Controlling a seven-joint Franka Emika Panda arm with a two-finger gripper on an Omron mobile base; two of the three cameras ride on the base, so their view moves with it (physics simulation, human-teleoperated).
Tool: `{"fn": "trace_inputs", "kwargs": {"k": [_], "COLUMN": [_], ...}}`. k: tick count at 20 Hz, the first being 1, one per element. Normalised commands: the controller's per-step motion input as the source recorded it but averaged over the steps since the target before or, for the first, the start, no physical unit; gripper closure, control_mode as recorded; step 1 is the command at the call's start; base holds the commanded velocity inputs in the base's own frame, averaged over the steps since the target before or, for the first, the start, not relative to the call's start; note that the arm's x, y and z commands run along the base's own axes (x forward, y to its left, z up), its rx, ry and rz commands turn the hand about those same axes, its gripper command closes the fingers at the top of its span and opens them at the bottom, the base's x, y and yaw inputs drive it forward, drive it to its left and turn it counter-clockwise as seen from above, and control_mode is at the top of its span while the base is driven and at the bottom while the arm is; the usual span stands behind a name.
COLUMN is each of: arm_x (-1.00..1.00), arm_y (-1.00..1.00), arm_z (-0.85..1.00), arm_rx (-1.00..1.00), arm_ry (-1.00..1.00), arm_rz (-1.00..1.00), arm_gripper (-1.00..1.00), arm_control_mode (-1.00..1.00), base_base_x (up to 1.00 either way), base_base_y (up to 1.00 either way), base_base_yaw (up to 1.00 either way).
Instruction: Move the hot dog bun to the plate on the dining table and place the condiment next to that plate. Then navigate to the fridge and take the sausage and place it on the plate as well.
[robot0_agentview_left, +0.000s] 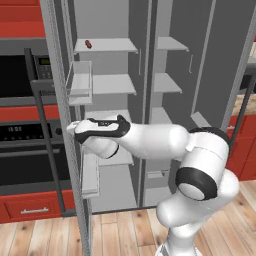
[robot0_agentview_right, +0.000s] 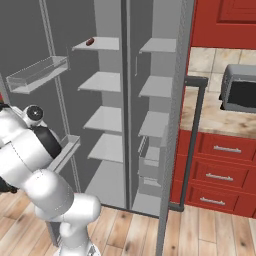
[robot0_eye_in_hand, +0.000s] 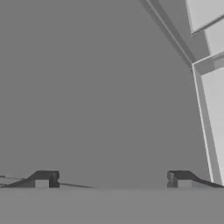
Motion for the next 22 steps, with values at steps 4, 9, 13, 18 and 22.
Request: {"fn": "trace_inputs", "kwargs": {"k": [4,9,13,18,22], "arm_x": [-0.23,-0.47,-0.28,-0.12,-0.21], "arm_y": [-0.32,-0.83,-0.86,-0.77,-0.65], "arm_z": [0.0,0.26,0.79,1.0,0.66], "arm_rx": [-0.02,-0.01,0.0,0.0,-0.14], "arm_ry": [-0.13,-0.12,0.04,0.26,0.29], "arm_rz": [0.02,-0.1,-0.13,-0.12,-0.1], "arm_gripper": [-1.0,-1.0,-1.0,-1.0,-1.0], "arm_control_mode": [-1.0,-1.0,-1.0,-1.0,-1.0], "base_base_x": [0.0,0.0,0.0,0.0,0.0], "base_base_y": [0.0,0.0,0.0,0.0,0.0], "base_base_yaw": [0.0,0.0,0.0,0.0,0.0]}}
